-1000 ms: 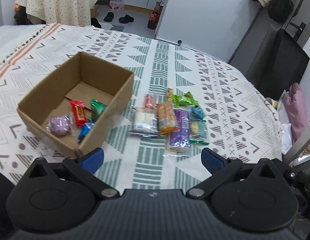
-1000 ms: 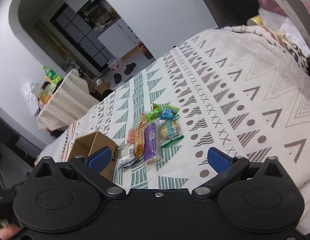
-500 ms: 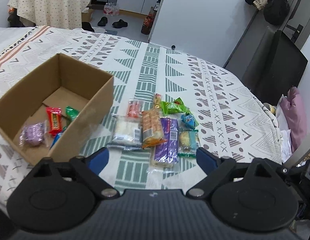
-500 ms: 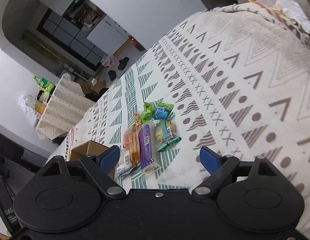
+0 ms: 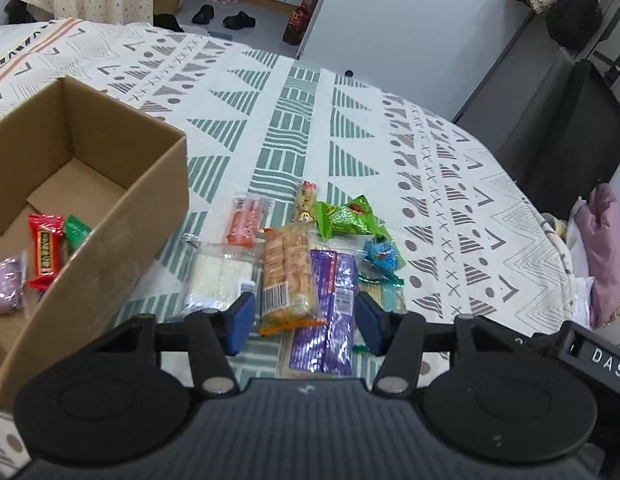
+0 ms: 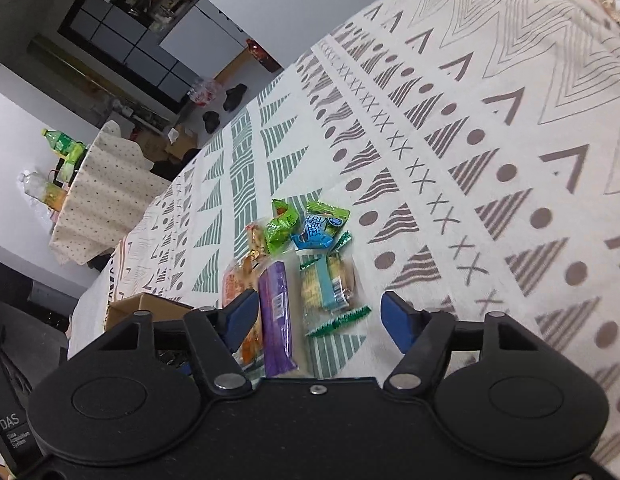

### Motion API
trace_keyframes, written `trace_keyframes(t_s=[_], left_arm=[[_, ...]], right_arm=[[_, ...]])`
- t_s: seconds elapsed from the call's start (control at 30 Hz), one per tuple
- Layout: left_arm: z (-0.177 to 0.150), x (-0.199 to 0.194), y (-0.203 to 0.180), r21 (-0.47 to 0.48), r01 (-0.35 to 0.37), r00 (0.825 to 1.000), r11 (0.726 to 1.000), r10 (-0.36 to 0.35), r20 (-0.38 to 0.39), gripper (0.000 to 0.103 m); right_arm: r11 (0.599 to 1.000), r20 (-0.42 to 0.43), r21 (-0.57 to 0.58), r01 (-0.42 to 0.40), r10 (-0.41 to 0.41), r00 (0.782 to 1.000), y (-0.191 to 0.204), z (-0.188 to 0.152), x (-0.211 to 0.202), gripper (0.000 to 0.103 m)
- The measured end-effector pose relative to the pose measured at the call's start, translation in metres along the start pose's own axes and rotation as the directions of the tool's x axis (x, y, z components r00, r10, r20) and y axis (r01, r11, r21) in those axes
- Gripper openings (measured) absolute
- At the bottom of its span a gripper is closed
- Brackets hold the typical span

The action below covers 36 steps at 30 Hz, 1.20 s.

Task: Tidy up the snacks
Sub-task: 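Move both open grippers over the snack pile beside the box, then close the left gripper on the orange pastry roll and lift it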

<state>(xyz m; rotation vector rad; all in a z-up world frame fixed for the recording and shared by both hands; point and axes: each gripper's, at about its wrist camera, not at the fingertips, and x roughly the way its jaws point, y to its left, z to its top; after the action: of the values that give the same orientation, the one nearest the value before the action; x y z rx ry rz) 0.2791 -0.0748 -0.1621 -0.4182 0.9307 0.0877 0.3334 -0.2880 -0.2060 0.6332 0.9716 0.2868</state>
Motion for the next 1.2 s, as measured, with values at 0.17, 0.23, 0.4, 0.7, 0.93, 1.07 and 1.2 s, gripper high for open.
trace_keyframes(t_s=[0.17,0.23,0.4,0.7,0.93,1.07,1.2], left_arm=[[0.007,0.027,0.0,-0.004,-0.002,1.0,1.0,0.002,-0.03,0.049],[0.007,0.039,0.001,-0.015,-0.009,0.999,1.0,0.008,-0.048,0.047],[0.008,0.057,0.001,-0.009,-0.026,0.998,1.0,0.026,-0.062,0.045],[0.015,0.077,0.01,-0.061,-0.012,0.997,0.998,0.007,-0.071,0.046],[0.015,0.074,0.016,-0.081,0.002,0.998,0.997,-0.007,-0.06,0.032],[0.013,0.071,0.015,-0.06,0.015,0.998,0.998,-0.018,-0.055,0.032],[0.008,0.062,0.013,-0.052,0.018,0.999,0.998,-0.02,-0.049,0.032]], right_arm=[[0.999,-0.02,0.012,0.03,-0.03,0.999,-0.005,0.006,0.023,0.068],[1.0,-0.024,0.01,0.027,-0.027,0.999,-0.006,0.008,0.029,0.068],[0.998,-0.043,-0.042,0.043,-0.045,0.998,-0.002,0.007,0.042,0.068],[0.988,-0.085,-0.141,0.059,-0.071,0.994,0.01,0.003,0.066,0.068],[0.976,-0.077,-0.202,0.081,-0.098,0.992,0.015,0.0,0.074,0.063],[0.971,-0.066,-0.217,0.103,-0.12,0.991,0.012,0.002,0.073,0.03],[0.977,-0.074,-0.199,0.079,-0.095,0.993,0.008,-0.001,0.066,0.019]])
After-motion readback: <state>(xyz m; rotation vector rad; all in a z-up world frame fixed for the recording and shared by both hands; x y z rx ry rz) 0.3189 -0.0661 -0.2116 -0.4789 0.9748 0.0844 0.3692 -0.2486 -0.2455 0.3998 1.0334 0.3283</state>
